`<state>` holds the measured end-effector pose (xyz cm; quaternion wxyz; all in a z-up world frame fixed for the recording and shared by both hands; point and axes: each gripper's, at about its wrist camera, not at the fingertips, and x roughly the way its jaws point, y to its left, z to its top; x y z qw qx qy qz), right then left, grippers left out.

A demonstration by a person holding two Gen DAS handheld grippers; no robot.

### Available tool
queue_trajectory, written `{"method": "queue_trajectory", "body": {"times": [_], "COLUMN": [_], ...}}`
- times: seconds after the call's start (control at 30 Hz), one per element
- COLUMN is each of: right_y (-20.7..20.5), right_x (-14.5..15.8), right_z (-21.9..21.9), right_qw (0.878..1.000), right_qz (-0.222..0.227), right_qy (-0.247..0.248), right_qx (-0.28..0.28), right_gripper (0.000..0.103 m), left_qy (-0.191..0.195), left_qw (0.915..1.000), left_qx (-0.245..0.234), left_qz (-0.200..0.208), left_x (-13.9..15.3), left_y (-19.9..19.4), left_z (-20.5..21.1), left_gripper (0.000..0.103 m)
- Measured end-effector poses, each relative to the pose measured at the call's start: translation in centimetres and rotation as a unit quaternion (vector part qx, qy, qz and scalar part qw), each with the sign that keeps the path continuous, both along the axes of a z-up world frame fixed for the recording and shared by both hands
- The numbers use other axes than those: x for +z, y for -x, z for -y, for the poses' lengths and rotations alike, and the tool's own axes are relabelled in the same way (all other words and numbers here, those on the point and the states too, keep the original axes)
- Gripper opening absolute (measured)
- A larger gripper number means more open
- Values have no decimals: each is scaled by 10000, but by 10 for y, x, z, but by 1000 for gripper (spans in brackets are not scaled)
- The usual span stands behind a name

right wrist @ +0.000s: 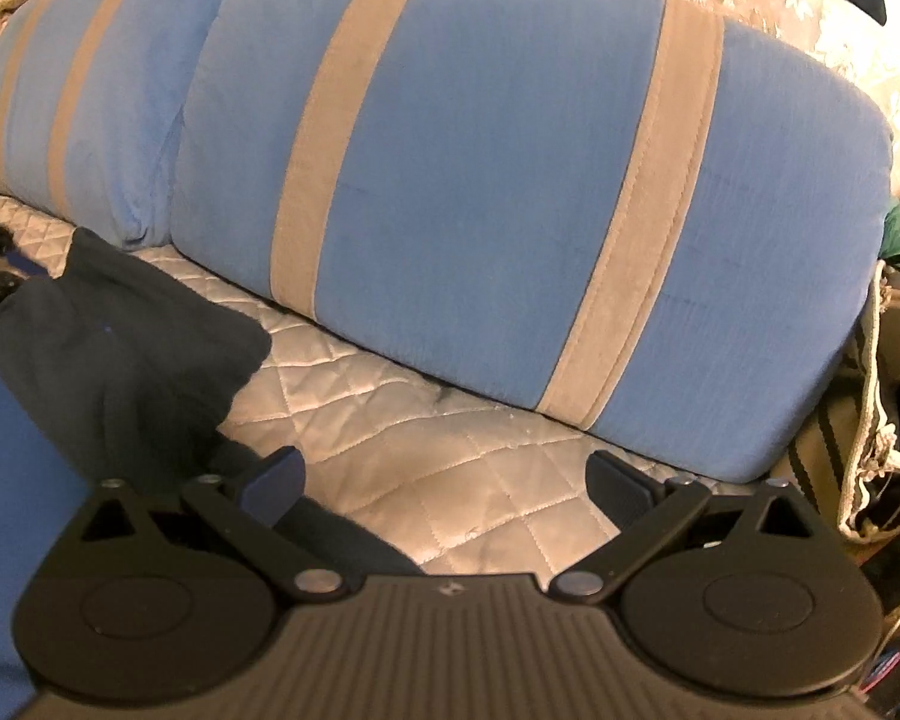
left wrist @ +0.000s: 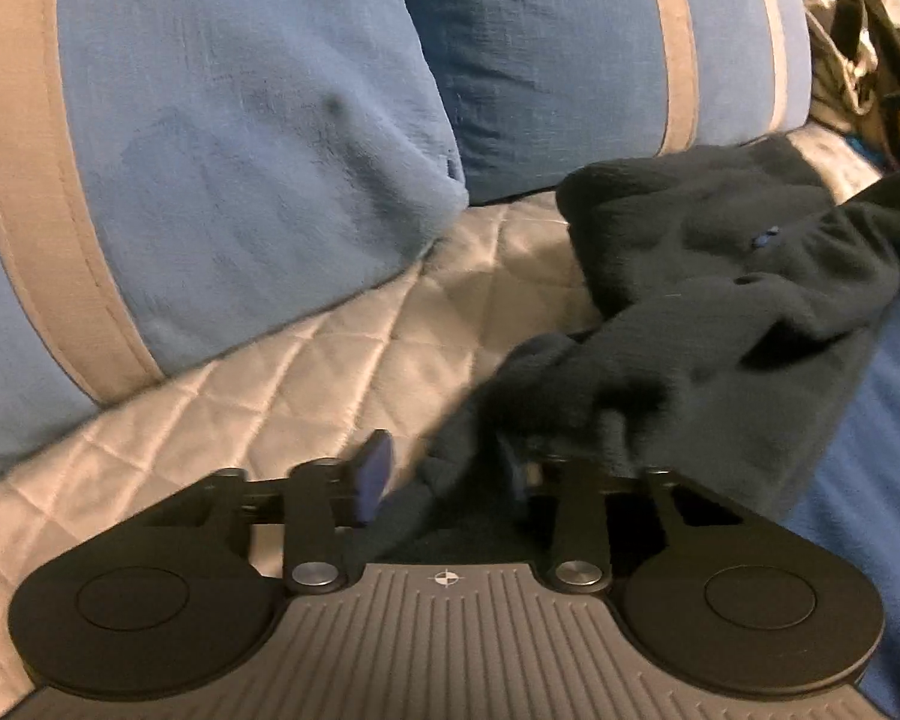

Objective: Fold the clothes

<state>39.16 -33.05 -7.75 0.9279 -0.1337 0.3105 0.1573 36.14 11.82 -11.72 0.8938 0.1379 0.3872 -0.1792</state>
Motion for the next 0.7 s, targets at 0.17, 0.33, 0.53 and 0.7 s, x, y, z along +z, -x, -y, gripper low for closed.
{"method": "queue_trajectory", "body": {"times": [0.17,0.33,0.53,0.7], "right_y": [-15,-9,6,14], "right_x": [-11,-19,-2,-1], "right_z": [-17,-35,-44,-63], "right_qw": [9989,9897,9674,9386], "right_qz": [-176,-203,-162,-339], "right_qy": [193,581,934,1645], "right_qx": [390,1289,2346,3014], "right_gripper": [103,103,97,81], "left_qy": [-312,-516,-573,-520], "left_qw": [9993,9983,9982,9984], "left_qx": [-17,-6,53,130], "left_qz": [-186,-254,-197,-198], "left_x": [4,7,6,6], "left_y": [-4,-2,5,9], "left_z": [7,12,12,8], "left_gripper": [30,29,28,28]}}
